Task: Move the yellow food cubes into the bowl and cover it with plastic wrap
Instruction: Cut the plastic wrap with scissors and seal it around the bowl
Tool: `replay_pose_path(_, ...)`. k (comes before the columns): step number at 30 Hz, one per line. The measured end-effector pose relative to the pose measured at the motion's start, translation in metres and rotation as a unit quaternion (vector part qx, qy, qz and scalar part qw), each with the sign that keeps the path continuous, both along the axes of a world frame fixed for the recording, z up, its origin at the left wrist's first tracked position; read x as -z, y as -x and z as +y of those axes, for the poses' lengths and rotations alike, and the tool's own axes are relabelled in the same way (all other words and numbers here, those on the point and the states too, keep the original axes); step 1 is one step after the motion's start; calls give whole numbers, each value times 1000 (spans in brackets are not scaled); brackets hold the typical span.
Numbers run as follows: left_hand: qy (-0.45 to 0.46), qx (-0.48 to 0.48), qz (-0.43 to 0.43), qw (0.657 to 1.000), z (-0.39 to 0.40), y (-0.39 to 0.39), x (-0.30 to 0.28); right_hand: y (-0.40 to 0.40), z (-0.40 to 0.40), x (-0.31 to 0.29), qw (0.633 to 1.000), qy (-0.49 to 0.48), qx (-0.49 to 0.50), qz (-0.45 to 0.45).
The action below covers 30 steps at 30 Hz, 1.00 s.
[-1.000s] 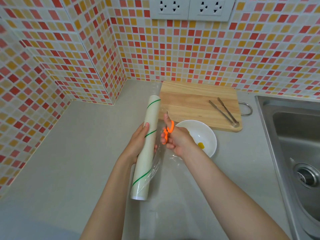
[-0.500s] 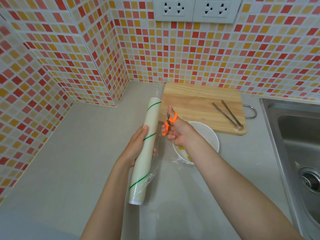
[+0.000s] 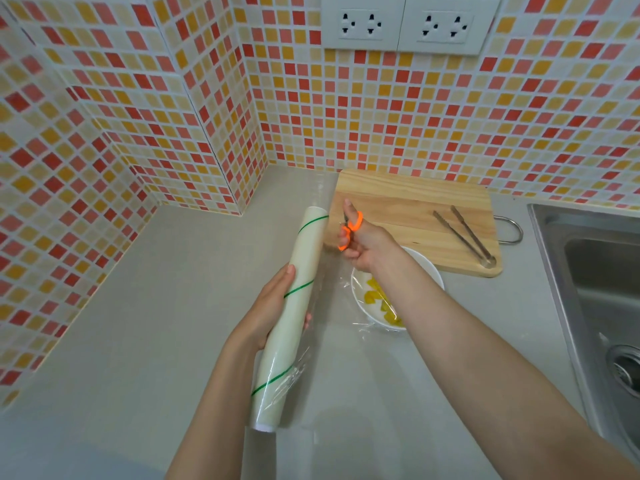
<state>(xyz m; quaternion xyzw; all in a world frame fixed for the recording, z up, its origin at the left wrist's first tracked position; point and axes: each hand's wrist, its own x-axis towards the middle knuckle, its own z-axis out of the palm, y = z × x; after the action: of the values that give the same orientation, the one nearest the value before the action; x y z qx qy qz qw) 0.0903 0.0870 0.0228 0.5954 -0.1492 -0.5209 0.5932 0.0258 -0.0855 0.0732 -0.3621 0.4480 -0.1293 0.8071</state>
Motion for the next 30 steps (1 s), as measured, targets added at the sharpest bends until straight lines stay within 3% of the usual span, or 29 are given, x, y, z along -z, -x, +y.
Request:
replay_pose_path(3, -32, -17, -28, 999, 5, 0, 2, 10, -8, -10, 996, 89, 10, 16)
replay_pose_path(5, -68, -24, -111, 991, 5, -3, 6, 29, -14, -13, 979, 200, 16, 47)
replay_pose_path(9, -189, 18, -366, 911, 4, -3, 18, 111, -22, 0, 889, 426, 57, 159)
replay_pose_path(12, -230, 11, -461, 857, 0, 7, 19, 186, -17, 22, 809, 505, 76, 291)
replay_pose_path(16, -261, 21, -501, 825, -6, 17, 17, 252, 5, 48, 747, 527, 69, 399)
replay_pose_path(19, -270, 27, -519, 810, -8, 22, 16, 271, 24, 62, 753, 507, 58, 415)
replay_pose_path(27, -345, 38, -545, 763, -14, 28, 13, 258, 33, 63, 680, 514, -31, 522)
replay_pose_path(30, -311, -9, -583, 750, -15, 31, 9, 250, 32, 58, 651, 510, -96, 554)
